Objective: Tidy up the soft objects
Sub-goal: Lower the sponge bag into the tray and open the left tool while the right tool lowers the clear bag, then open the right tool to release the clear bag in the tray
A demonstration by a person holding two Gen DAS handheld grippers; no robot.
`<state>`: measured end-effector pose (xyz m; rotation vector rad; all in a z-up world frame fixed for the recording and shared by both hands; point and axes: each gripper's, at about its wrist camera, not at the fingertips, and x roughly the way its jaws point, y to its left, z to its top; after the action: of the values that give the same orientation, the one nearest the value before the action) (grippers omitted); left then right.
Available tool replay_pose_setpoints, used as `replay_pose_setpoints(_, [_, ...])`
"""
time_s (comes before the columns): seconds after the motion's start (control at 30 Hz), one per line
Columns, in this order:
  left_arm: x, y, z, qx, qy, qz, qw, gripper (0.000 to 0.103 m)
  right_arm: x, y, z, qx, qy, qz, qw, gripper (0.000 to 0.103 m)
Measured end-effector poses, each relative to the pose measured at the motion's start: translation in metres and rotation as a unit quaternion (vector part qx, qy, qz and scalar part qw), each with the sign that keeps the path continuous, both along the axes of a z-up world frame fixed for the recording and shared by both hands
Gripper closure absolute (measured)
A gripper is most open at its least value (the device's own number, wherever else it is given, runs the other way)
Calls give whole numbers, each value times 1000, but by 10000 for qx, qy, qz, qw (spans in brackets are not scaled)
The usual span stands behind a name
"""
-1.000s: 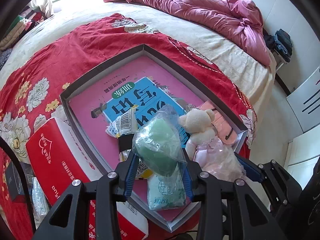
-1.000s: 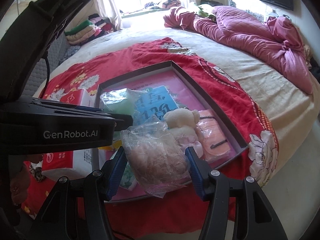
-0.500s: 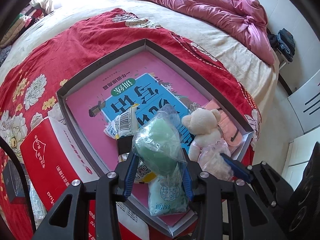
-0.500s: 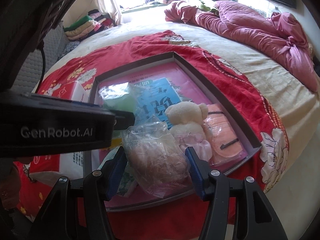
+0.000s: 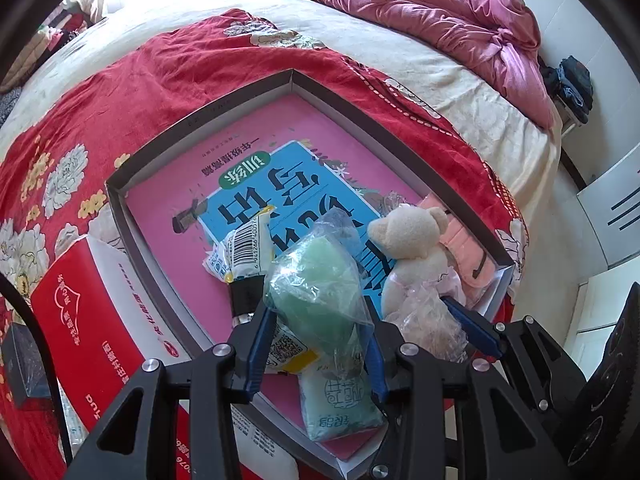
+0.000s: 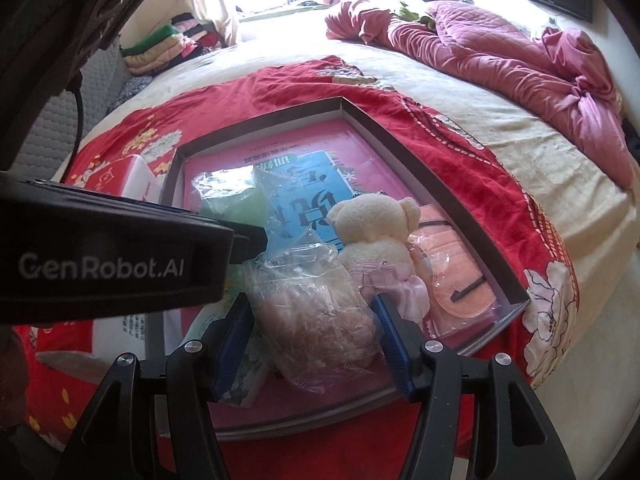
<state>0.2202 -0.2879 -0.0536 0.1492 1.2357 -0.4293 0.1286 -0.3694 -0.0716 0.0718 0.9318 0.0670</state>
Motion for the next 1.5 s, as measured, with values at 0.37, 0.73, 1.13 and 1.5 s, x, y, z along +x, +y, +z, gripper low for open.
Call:
replay_pose_setpoints(0.37, [-2,2,0,23,2,0,10000,61,-7,1,-2,-161,-102,67,9998,37])
replay_pose_setpoints(0.73, [-10,13,10,-67,-54,86,9999,58,-18,6,-1,-525,-248,98,9983,32])
replay_pose_setpoints(1.13, [-24,25,26,-176,-174,126,9996,51,-24,-5,16,-100,-442,-91,9989,30])
replay_pose_setpoints(1.5, [-38,34,36,-200,-283,171,9993,42,-28,-12,25,-6,-476,-313,9984,29])
